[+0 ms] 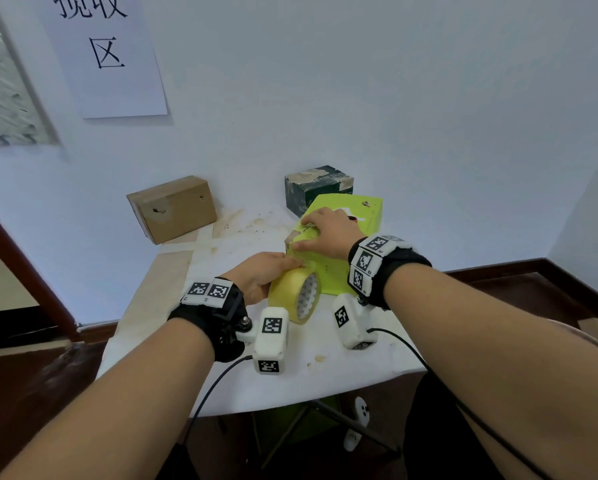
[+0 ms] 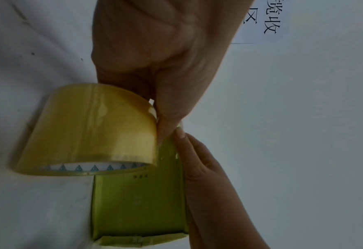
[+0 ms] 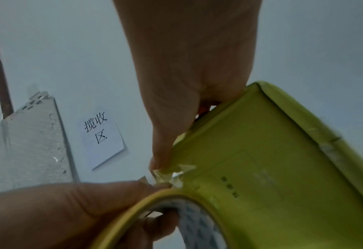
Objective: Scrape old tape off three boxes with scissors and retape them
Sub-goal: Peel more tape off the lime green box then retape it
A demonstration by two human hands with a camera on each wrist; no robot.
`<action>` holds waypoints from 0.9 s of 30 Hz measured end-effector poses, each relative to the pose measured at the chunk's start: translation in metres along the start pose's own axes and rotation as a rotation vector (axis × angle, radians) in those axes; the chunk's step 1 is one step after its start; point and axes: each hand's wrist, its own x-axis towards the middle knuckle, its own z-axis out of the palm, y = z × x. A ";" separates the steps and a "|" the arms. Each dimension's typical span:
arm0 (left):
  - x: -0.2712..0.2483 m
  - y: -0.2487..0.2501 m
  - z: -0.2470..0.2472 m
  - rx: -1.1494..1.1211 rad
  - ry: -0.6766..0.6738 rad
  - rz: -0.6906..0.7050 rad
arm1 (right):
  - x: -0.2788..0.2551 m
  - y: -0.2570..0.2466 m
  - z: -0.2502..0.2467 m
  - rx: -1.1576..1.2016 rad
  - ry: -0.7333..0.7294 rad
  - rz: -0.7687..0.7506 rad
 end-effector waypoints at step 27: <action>0.015 -0.008 -0.077 1.457 0.404 0.254 | -0.011 -0.004 0.014 -0.202 0.106 -0.020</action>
